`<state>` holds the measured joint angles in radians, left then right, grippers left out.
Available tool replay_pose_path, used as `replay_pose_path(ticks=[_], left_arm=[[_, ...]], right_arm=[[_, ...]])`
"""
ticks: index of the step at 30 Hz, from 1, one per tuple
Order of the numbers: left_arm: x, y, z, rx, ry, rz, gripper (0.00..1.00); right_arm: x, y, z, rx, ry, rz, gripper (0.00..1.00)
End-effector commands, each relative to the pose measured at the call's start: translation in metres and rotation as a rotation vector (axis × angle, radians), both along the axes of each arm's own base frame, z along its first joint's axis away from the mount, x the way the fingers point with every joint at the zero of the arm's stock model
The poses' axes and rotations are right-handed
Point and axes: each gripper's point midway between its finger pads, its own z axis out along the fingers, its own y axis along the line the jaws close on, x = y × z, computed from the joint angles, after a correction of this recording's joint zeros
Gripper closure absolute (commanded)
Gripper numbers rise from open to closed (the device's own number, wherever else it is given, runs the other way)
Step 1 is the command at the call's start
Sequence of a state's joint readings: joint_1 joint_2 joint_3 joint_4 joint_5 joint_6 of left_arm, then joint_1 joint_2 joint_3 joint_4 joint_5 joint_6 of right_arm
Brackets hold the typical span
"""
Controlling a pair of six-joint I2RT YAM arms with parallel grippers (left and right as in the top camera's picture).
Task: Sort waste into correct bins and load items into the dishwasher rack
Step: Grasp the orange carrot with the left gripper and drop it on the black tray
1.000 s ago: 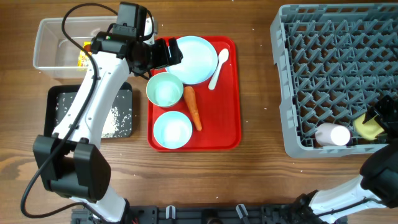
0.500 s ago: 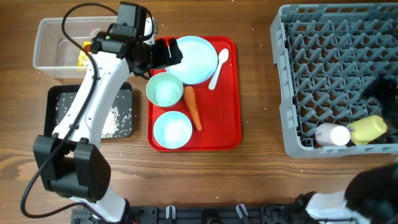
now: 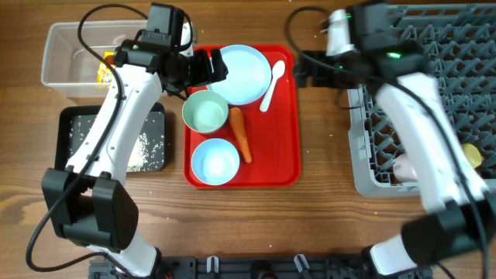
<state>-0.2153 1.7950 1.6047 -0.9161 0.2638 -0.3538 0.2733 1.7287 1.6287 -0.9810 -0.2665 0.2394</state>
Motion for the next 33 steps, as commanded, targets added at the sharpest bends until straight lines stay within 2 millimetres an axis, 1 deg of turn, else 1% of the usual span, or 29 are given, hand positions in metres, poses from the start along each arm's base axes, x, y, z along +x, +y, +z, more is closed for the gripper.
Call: replay_pose_path(ticks=[1, 2, 3, 4, 5, 6, 7, 8, 9, 10, 11, 12, 13, 15, 17, 19, 20, 21, 22, 24, 25, 27, 28, 29, 30, 31, 33], left_arm=[[-0.004, 0.009, -0.002, 0.067, -0.005, -0.017, 0.00], [-0.009, 0.008, -0.004, 0.082, 0.002, -0.052, 0.00], [-0.018, 0.000, -0.007, 0.102, 0.019, -0.112, 0.02], [-0.024, -0.008, -0.009, 0.117, 0.022, -0.158, 0.02], [-0.031, -0.020, -0.012, 0.152, 0.025, -0.197, 0.02], [-0.038, -0.035, -0.016, 0.193, 0.025, -0.234, 0.04], [-0.044, -0.047, -0.023, 0.223, 0.036, -0.250, 0.05], [-0.055, -0.064, -0.037, 0.268, 0.070, -0.246, 0.07], [-0.059, -0.069, -0.045, 0.295, 0.089, -0.231, 0.07], [-0.065, -0.073, -0.061, 0.342, 0.131, -0.172, 0.10], [-0.068, -0.077, -0.075, 0.358, 0.169, -0.109, 0.15], [-0.070, -0.079, -0.084, 0.356, 0.199, -0.066, 0.19], [-0.071, -0.079, -0.096, 0.356, 0.237, 0.001, 0.20], [-0.069, -0.079, -0.112, 0.363, 0.265, 0.054, 0.22], [-0.064, -0.082, -0.137, 0.372, 0.283, 0.057, 0.21], [-0.066, -0.081, -0.154, 0.394, 0.314, 0.054, 0.21], [-0.066, -0.080, -0.162, 0.403, 0.325, 0.054, 0.25], [-0.065, -0.081, -0.168, 0.405, 0.329, 0.053, 0.31], [-0.065, -0.081, -0.173, 0.410, 0.335, 0.053, 0.41], [-0.067, -0.080, -0.185, 0.423, 0.354, 0.051, 0.46], [-0.069, -0.079, -0.191, 0.431, 0.366, 0.050, 0.52], [-0.070, -0.079, -0.196, 0.432, 0.378, 0.047, 0.68], [-0.070, -0.079, -0.195, 0.431, 0.378, 0.047, 0.73], [-0.071, -0.079, -0.195, 0.432, 0.380, 0.046, 0.75], [-0.074, -0.078, -0.194, 0.430, 0.393, 0.044, 0.79], [-0.075, -0.077, -0.191, 0.429, 0.403, 0.044, 0.80], [-0.073, -0.074, -0.175, 0.429, 0.401, 0.045, 0.81]], right_arm=[[-0.008, 0.041, -0.048, 0.033, 0.149, 0.075, 0.06], [-0.004, 0.041, -0.055, 0.034, 0.158, 0.064, 0.05], [0.005, 0.033, -0.053, 0.044, 0.143, 0.027, 0.06], [0.013, 0.023, -0.046, 0.053, 0.117, 0.000, 0.06], [0.022, 0.005, -0.038, 0.063, 0.091, -0.042, 0.05], [0.029, -0.020, -0.028, 0.071, 0.070, -0.099, 0.05], [0.034, -0.053, -0.018, 0.074, 0.053, -0.172, 0.05], [0.035, -0.078, -0.012, 0.076, 0.048, -0.227, 0.04], [0.035, -0.091, -0.010, 0.080, 0.047, -0.258, 0.04], [0.032, -0.119, -0.009, 0.082, 0.064, -0.321, 0.04], [0.029, -0.128, -0.011, 0.075, 0.077, -0.331, 0.04], [0.026, -0.132, -0.013, 0.067, 0.086, -0.330, 0.04], [0.022, -0.133, -0.015, 0.056, 0.095, -0.314, 0.04], [0.021, -0.133, -0.015, 0.051, 0.096, -0.309, 0.04], [0.021, -0.133, -0.015, 0.047, 0.094, -0.301, 0.04], [0.020, -0.133, -0.016, 0.043, 0.099, -0.294, 0.04], [0.019, -0.133, -0.016, 0.043, 0.102, -0.294, 0.04], [0.019, -0.133, -0.016, 0.043, 0.102, -0.294, 0.04], [0.019, -0.133, -0.016, 0.043, 0.103, -0.294, 0.04], [0.019, -0.133, -0.016, 0.043, 0.104, -0.294, 0.04], [0.018, -0.133, -0.016, 0.040, 0.103, -0.290, 0.04], [0.018, -0.134, -0.017, 0.036, 0.102, -0.290, 0.04], [0.018, -0.134, -0.017, 0.036, 0.102, -0.289, 0.04], [0.018, -0.134, -0.017, 0.036, 0.102, -0.289, 0.04], [0.018, -0.134, -0.017, 0.035, 0.102, -0.289, 0.04], [0.018, -0.134, -0.017, 0.031, 0.101, -0.286, 0.04], [0.018, -0.134, -0.017, 0.027, 0.099, -0.277, 0.03]])
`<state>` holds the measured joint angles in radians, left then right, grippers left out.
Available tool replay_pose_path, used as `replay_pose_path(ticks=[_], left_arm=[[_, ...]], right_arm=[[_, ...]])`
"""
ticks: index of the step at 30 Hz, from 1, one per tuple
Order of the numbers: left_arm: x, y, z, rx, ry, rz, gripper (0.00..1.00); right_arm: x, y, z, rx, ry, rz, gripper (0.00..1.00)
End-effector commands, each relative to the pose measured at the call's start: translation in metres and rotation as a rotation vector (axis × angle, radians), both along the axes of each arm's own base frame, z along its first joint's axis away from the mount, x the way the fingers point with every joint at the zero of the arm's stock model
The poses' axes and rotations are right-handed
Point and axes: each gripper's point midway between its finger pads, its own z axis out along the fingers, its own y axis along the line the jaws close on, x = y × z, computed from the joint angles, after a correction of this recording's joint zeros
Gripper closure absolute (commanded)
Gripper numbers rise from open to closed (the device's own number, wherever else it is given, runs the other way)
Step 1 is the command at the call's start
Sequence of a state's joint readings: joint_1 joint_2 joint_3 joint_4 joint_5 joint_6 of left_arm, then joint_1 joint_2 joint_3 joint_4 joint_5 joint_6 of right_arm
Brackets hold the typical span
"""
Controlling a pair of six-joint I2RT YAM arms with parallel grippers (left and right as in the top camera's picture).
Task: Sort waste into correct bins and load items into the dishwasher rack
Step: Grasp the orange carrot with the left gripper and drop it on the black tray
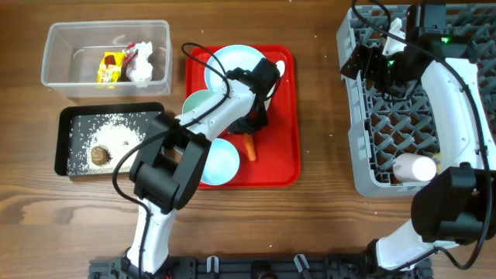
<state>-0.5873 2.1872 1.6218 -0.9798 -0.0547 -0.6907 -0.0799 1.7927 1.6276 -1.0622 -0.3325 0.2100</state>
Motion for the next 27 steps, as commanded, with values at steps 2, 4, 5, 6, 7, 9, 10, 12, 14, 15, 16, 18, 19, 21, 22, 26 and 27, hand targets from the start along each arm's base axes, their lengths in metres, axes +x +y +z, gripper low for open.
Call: replay_pose_path(ticks=[2, 4, 5, 6, 7, 9, 10, 12, 14, 15, 16, 18, 19, 21, 22, 26, 27], left_arm=[[-0.001, 0.013, 0.015, 0.022, 0.035, 0.018, 0.81], [0.006, 0.015, 0.037, 0.002, 0.004, 0.010, 0.81], [0.009, 0.018, 0.049, -0.004, -0.014, 0.014, 0.81], [0.011, 0.020, 0.060, -0.013, -0.029, 0.021, 0.81], [0.013, 0.025, 0.077, -0.029, -0.057, 0.034, 0.81], [0.018, 0.039, 0.111, -0.064, -0.120, 0.069, 0.80], [0.021, 0.048, 0.128, -0.080, -0.154, 0.090, 0.80], [0.023, 0.078, 0.159, -0.074, -0.220, 0.151, 0.80], [0.022, 0.123, 0.184, -0.039, -0.261, 0.246, 0.80], [0.021, 0.143, 0.189, -0.009, -0.270, 0.286, 0.80], [0.018, 0.181, 0.192, 0.061, -0.268, 0.365, 0.80], [0.014, 0.229, 0.186, 0.113, -0.236, 0.484, 0.79], [0.012, 0.248, 0.182, 0.119, -0.226, 0.556, 0.77], [0.002, 0.287, 0.165, 0.121, -0.192, 0.713, 0.77], [-0.003, 0.300, 0.156, 0.113, -0.177, 0.781, 0.77], [-0.011, 0.320, 0.092, -0.005, -0.143, 0.905, 0.78], [-0.014, 0.321, 0.077, -0.020, -0.140, 0.916, 0.79]], right_arm=[[0.002, 0.000, 0.013, -0.013, -0.042, 0.023, 0.03], [0.002, 0.000, 0.013, -0.014, -0.042, 0.025, 0.03], [0.002, 0.000, 0.013, -0.015, -0.042, 0.025, 0.03], [0.002, 0.000, 0.013, -0.015, -0.042, 0.025, 0.03], [0.002, 0.000, 0.013, -0.015, -0.042, 0.025, 0.03], [0.002, 0.000, 0.013, -0.016, -0.043, 0.025, 0.03], [0.002, -0.002, 0.012, -0.025, -0.041, 0.022, 0.03], [0.000, -0.003, 0.011, -0.031, -0.035, 0.019, 0.03], [0.000, -0.003, 0.011, -0.032, -0.035, 0.019, 0.03], [0.000, -0.003, 0.011, -0.031, -0.034, 0.019, 0.03], [0.000, -0.003, 0.011, -0.031, -0.034, 0.019, 0.03], [0.000, -0.003, 0.011, -0.031, -0.032, 0.018, 0.03], [0.000, -0.003, 0.011, -0.030, -0.032, 0.019, 0.03], [-0.001, -0.002, 0.011, -0.030, -0.030, 0.018, 0.03], [-0.001, -0.002, 0.011, -0.030, -0.027, 0.018, 0.03], [-0.002, -0.002, 0.010, -0.029, -0.020, 0.018, 0.03], [-0.003, -0.002, 0.009, -0.029, -0.015, 0.018, 0.03]])
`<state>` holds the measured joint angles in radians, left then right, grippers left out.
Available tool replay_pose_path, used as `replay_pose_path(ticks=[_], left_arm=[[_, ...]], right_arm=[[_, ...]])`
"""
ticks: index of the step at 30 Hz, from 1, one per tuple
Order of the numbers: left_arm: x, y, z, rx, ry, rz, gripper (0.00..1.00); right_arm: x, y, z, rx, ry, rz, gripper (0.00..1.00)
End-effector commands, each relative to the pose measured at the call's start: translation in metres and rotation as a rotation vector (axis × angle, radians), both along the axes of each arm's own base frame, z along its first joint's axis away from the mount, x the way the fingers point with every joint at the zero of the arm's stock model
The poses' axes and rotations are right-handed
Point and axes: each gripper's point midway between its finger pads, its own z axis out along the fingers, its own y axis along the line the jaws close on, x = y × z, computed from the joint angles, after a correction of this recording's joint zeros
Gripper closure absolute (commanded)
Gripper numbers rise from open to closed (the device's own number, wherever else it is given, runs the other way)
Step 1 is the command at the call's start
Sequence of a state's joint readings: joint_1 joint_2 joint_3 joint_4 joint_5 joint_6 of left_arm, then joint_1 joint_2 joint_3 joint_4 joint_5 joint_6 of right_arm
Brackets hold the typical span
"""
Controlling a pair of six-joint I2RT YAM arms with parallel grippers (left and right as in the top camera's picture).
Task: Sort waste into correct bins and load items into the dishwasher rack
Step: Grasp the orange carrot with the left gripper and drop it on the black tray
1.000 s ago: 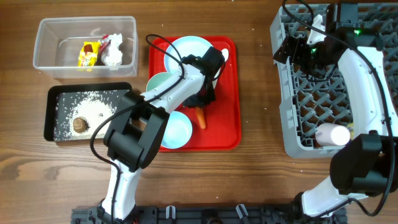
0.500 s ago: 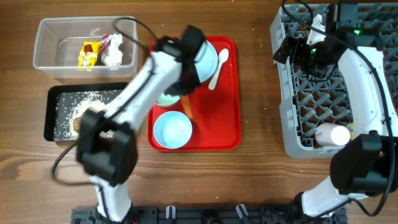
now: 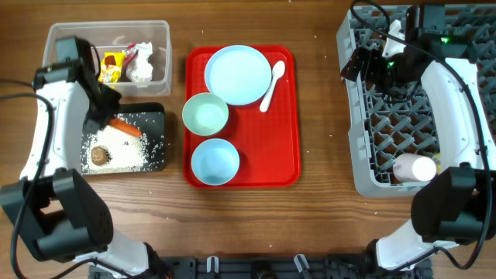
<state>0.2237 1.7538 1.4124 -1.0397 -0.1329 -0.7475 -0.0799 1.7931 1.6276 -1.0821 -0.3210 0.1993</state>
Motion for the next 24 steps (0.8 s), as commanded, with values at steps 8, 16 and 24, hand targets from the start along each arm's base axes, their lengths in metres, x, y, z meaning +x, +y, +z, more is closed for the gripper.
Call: replay_pose_path(ticks=[8, 16, 24], left_arm=[[-0.023, 0.007, -0.074, -0.041, -0.017, 0.097, 0.36], [0.032, -0.045, 0.015, -0.162, -0.229, -0.385, 0.24], [0.055, -0.165, 0.057, -0.054, -0.344, -0.805, 0.07]], right_arm=[[-0.003, -0.001, 0.010, -0.015, -0.017, 0.013, 0.03], [0.000, -0.001, 0.011, -0.015, -0.030, 0.013, 0.03], [0.013, 0.082, 0.024, 0.051, -0.127, 0.165, 0.05]])
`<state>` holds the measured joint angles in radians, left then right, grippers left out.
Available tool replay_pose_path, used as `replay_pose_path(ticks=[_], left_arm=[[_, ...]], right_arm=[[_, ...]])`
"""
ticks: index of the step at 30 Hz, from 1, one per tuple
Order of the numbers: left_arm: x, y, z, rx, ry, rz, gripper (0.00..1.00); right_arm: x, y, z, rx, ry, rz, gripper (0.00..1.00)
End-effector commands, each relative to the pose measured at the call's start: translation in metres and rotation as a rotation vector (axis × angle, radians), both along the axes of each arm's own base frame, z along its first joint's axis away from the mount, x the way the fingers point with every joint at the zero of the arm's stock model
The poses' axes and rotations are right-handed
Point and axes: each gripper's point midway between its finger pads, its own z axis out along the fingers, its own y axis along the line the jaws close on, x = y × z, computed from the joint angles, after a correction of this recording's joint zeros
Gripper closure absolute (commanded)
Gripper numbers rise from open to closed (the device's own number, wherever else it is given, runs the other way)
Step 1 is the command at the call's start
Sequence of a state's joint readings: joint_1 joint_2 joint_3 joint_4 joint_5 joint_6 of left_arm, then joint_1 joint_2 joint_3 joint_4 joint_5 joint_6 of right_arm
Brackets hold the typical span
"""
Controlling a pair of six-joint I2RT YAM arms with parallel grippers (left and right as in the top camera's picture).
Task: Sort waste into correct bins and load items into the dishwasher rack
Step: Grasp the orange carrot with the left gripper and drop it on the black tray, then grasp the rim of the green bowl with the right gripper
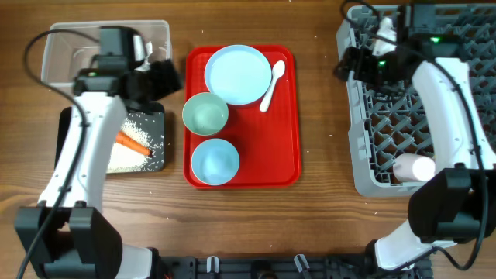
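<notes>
A carrot (133, 143) lies on the rice in the black tray (161, 155). My left gripper (165, 77) hovers open and holding nothing over that tray's far right corner, close to the red tray (291, 116). The red tray carries a pale blue plate (239, 74), a green bowl (205, 114), a blue bowl (215, 161) and a white spoon (271, 81). My right gripper (343, 70) is at the left rim of the grey dishwasher rack (403, 132), looks open and holds nothing. A white cup (413, 167) lies in the rack.
The clear plastic bin (62, 50) stands behind the black tray. My left arm covers most of what is in it. The rack fills the right side of the table. Bare wood lies between the red tray and the rack.
The carrot has left my left gripper and lies in the black tray. My left gripper has moved right, toward the red tray. My right gripper has shifted slightly left at the rack's rim.
First the carrot lay on the red tray, with my left gripper by the plate and my right gripper near the spoon. Then my left gripper was at the carrot and my right was over the rack. Then the carrot hung over the black tray, where it now lies.
</notes>
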<state>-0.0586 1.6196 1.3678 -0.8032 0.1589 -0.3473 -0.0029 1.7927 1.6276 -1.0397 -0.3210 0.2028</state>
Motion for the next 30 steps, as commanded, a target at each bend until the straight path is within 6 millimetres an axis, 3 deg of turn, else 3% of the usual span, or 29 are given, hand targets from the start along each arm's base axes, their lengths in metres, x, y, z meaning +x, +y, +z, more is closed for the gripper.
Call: replay_pose_path(ticks=[1, 3, 6, 9, 10, 12, 15, 18, 22, 24, 26, 28, 30], left_arm=[[0.002, -0.013, 0.002, 0.051, -0.025, -0.043, 0.08], [-0.001, -0.010, 0.000, 0.056, -0.006, -0.015, 0.08], [-0.007, -0.007, -0.004, 0.065, 0.025, -0.010, 0.11], [-0.021, 0.004, -0.011, 0.118, 0.088, 0.012, 0.13], [-0.026, 0.013, -0.014, 0.146, 0.113, 0.061, 0.11], [-0.032, 0.028, -0.017, 0.149, 0.150, 0.149, 0.10], [-0.041, 0.053, -0.020, 0.135, 0.199, 0.246, 0.11], [-0.042, 0.073, -0.021, 0.130, 0.207, 0.301, 0.11], [-0.045, 0.085, -0.026, 0.127, 0.218, 0.334, 0.11], [-0.055, 0.084, -0.039, 0.132, 0.259, 0.332, 0.11], [-0.061, 0.085, -0.051, 0.140, 0.279, 0.333, 0.10], [-0.062, 0.085, -0.057, 0.140, 0.281, 0.333, 0.02], [-0.065, 0.084, -0.059, 0.137, 0.292, 0.330, 0.00]], right_arm=[[0.011, 0.077, 0.026, 0.074, -0.124, 0.120, 0.06], [0.019, 0.140, 0.037, 0.096, -0.220, 0.171, 0.12], [0.019, 0.198, 0.022, 0.080, -0.256, 0.206, 0.15], [0.004, 0.254, -0.020, 0.117, -0.179, 0.255, 0.21], [-0.004, 0.272, -0.044, 0.145, -0.110, 0.250, 0.21], [-0.013, 0.288, -0.074, 0.183, -0.020, 0.258, 0.21], [-0.019, 0.292, -0.108, 0.187, 0.068, 0.251, 0.21], [-0.019, 0.291, -0.112, 0.179, 0.071, 0.249, 0.24], [-0.021, 0.287, -0.114, 0.171, 0.098, 0.207, 0.29], [-0.019, 0.289, -0.113, 0.184, 0.098, 0.183, 0.36], [-0.018, 0.287, -0.114, 0.166, 0.081, 0.205, 0.52], [-0.022, 0.283, -0.121, 0.138, 0.084, 0.232, 0.58], [-0.025, 0.280, -0.130, 0.123, 0.106, 0.231, 0.62]])
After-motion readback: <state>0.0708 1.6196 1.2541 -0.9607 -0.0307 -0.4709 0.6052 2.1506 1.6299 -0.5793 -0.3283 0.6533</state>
